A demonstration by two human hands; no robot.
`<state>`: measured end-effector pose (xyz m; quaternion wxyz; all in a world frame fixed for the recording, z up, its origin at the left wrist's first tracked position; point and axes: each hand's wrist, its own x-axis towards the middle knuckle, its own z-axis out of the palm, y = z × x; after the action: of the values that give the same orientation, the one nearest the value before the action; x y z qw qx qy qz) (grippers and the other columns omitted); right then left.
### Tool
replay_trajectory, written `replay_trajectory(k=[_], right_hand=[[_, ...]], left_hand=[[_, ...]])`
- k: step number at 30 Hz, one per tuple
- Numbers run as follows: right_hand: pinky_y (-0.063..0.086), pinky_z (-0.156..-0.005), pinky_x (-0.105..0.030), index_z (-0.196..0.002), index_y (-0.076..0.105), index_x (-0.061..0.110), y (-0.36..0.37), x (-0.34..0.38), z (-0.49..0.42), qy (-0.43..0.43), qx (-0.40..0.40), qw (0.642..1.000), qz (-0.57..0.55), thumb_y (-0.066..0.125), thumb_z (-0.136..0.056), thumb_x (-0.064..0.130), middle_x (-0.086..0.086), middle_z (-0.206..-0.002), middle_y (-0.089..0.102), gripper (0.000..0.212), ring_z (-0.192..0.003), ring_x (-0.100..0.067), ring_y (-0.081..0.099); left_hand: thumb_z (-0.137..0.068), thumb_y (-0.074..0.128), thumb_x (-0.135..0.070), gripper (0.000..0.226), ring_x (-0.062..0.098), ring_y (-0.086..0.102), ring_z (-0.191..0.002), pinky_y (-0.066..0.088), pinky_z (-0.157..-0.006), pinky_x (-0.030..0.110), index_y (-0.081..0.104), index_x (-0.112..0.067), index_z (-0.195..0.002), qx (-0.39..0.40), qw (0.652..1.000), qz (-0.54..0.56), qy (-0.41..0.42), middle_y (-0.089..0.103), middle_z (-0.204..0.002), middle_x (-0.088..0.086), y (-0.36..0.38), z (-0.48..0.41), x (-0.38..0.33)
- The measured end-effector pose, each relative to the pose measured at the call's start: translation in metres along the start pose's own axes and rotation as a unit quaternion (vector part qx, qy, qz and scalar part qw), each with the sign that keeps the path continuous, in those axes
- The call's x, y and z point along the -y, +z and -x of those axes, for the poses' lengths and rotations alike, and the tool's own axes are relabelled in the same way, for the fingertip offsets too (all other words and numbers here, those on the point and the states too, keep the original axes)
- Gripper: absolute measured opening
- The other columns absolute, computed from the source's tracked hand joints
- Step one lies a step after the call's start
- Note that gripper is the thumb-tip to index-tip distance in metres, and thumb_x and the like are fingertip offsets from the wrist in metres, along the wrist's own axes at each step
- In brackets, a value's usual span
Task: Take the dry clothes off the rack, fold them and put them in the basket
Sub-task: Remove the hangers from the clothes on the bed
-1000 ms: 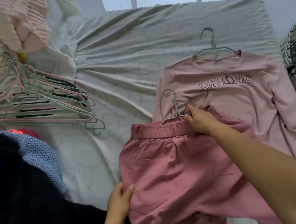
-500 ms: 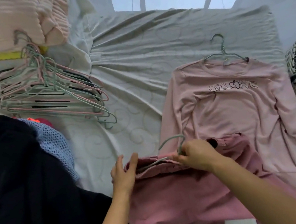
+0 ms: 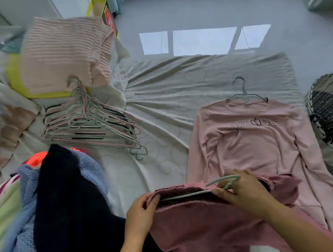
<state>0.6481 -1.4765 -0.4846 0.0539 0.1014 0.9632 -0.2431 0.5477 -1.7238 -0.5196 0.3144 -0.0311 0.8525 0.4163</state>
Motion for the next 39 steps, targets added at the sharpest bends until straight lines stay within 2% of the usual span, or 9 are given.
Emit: replay_trajectory(k=[4, 10, 15, 20, 24, 28, 30, 36, 39], right_hand=[[0.030, -0.078, -0.028, -0.073, 0.057, 0.037, -0.051, 0.017, 0.010, -0.011, 0.050, 0.999, -0.002, 0.023, -0.075, 0.067, 0.021, -0.081, 0.054, 0.046, -0.092, -0.012, 0.051], [0.035, -0.069, -0.024, -0.056, 0.037, 0.032, -0.115, 0.056, 0.016, -0.043, 0.100, 0.994, 0.018, 0.041, -0.089, 0.056, 0.024, -0.080, 0.041, 0.041, -0.072, 0.004, 0.044], [0.037, -0.070, -0.024, -0.071, 0.057, 0.024, -0.143, 0.077, 0.016, -0.045, 0.082, 0.993, 0.065, 0.011, -0.066, 0.073, 0.020, -0.075, 0.043, 0.067, -0.085, -0.007, 0.053], [0.039, -0.070, -0.020, -0.058, 0.045, 0.030, -0.163, 0.093, 0.021, -0.027, 0.073, 0.995, 0.066, 0.042, -0.089, 0.057, 0.017, -0.081, 0.051, 0.042, -0.083, -0.005, 0.051], [0.043, -0.073, -0.025, -0.061, 0.054, 0.027, -0.183, 0.100, 0.031, 0.028, 0.059, 0.996, 0.064, 0.048, -0.090, 0.052, 0.010, -0.074, 0.060, 0.039, -0.079, -0.007, 0.057], [0.039, -0.068, -0.010, -0.064, 0.066, 0.026, -0.200, 0.097, 0.038, 0.075, 0.055, 0.996, 0.011, 0.053, -0.087, 0.053, 0.014, -0.072, 0.065, 0.037, -0.073, 0.004, 0.057], [0.045, -0.076, -0.017, -0.066, 0.069, 0.026, -0.205, 0.093, 0.039, 0.092, 0.054, 0.994, -0.032, 0.055, -0.083, 0.056, 0.013, -0.072, 0.068, 0.037, -0.075, 0.003, 0.060], [0.051, -0.084, -0.028, -0.064, 0.071, 0.016, -0.222, 0.083, 0.047, 0.066, 0.058, 0.972, -0.219, 0.060, -0.075, 0.055, -0.003, -0.083, 0.074, 0.042, -0.086, -0.018, 0.068], [0.057, -0.067, -0.025, -0.072, 0.065, -0.002, -0.237, 0.074, 0.048, 0.094, -0.024, 0.907, -0.410, 0.072, -0.073, 0.044, -0.019, -0.088, 0.072, 0.047, -0.080, -0.032, 0.070]], left_hand=[[-0.090, 0.058, -0.036, 0.009, 0.001, 0.057, -0.082, 0.037, -0.065, 0.007, 0.064, -0.036, -0.083, 0.006, 1.000, -0.003, 0.015, 0.064, -0.082, -0.018, -0.027, 0.019, -0.037], [-0.089, 0.059, -0.039, 0.047, 0.016, 0.052, -0.057, 0.044, -0.062, 0.030, 0.061, -0.021, -0.045, 0.012, 0.998, 0.057, -0.033, 0.053, -0.045, -0.009, -0.071, 0.038, -0.066], [-0.091, 0.056, -0.039, 0.034, 0.020, 0.054, -0.055, 0.046, -0.050, 0.021, 0.065, -0.010, -0.075, 0.033, 0.990, 0.110, -0.076, 0.058, -0.058, 0.003, -0.096, 0.048, -0.075], [-0.093, 0.054, -0.034, 0.031, 0.018, 0.057, -0.054, 0.048, -0.049, 0.022, 0.063, -0.010, -0.076, 0.039, 0.987, 0.134, -0.074, 0.061, -0.061, 0.004, -0.110, 0.053, -0.073], [-0.094, 0.054, -0.028, 0.027, 0.016, 0.061, -0.052, 0.050, -0.046, 0.023, 0.065, -0.004, -0.089, 0.058, 0.978, 0.190, -0.070, 0.062, -0.068, 0.009, -0.113, 0.062, -0.075], [-0.095, 0.051, -0.026, 0.027, 0.020, 0.063, -0.066, 0.057, -0.061, 0.034, 0.067, -0.004, -0.096, 0.101, 0.958, 0.263, -0.062, 0.066, -0.080, 0.012, -0.110, 0.067, -0.086], [-0.095, 0.051, -0.027, 0.027, 0.024, 0.063, -0.073, 0.055, -0.074, 0.040, 0.069, -0.006, -0.093, 0.112, 0.952, 0.276, -0.067, 0.066, -0.082, 0.013, -0.109, 0.067, -0.091], [-0.095, 0.050, -0.017, 0.023, 0.021, 0.059, -0.061, 0.053, -0.046, 0.029, 0.067, -0.004, -0.086, 0.125, 0.945, 0.287, -0.094, 0.064, -0.066, 0.010, -0.101, 0.073, -0.101], [-0.095, 0.051, -0.022, 0.027, 0.021, 0.059, -0.059, 0.053, -0.050, 0.028, 0.068, -0.002, -0.096, 0.088, 0.967, 0.227, -0.067, 0.065, -0.064, 0.007, -0.094, 0.073, -0.092]])
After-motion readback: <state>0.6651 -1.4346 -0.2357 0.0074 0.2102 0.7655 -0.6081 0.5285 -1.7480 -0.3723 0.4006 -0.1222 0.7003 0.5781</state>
